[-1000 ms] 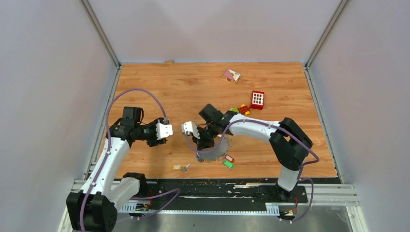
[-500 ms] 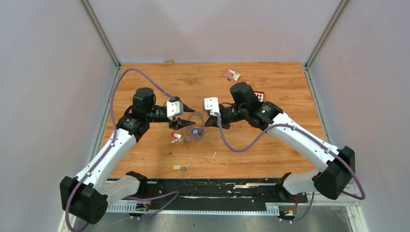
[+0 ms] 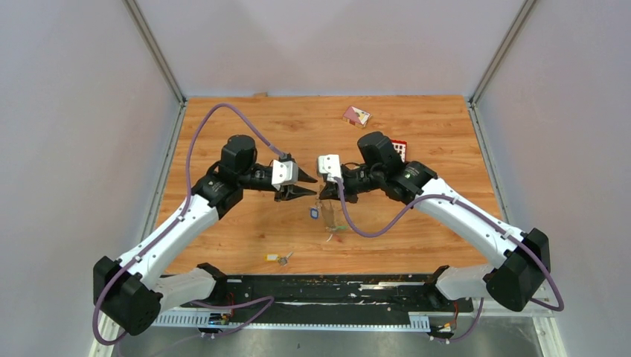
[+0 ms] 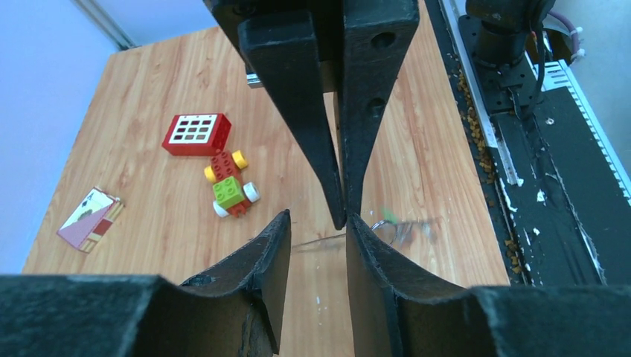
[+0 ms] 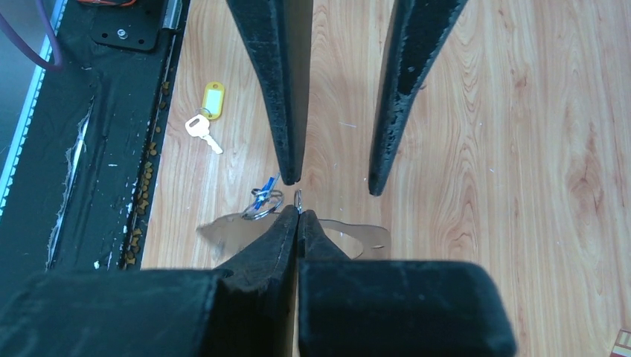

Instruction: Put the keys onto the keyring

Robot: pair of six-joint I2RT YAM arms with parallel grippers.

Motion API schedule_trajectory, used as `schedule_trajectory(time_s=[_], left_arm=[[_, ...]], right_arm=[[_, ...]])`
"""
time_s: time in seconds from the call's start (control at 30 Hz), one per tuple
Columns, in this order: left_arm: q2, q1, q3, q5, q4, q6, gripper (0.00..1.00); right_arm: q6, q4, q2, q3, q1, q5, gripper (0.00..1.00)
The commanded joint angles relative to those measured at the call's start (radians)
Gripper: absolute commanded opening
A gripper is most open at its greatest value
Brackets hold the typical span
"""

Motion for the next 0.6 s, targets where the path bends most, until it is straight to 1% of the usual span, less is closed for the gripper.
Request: schedule_trajectory(time_s=[0.0,0.3,0.5,0.57], left_arm=[[0.006,-0.016,-0.008,-0.019,0.018,-0.008,0.40],[0.022,-0.028,-0.032,-0.070,0.011,0.012,0.35],[0.032,-0.038,-0.032,-0.059,0.003,0.016,0.34],[0.037,-0.043,-0.032,-0.066,0.007,0.016,0.33]], right_arm=[[0.013,0.090,-0.040,-0.004,-0.011,-0.028,0.00],[0.034,0.116,-0.055,-0.020,-0.024,-0.029,0.00],[0.040,0.122,-0.055,-0.022,-0.025,-0.025,0.00],[0.042,0.122,-0.054,-0.023,-0.025,-0.026,0.00]])
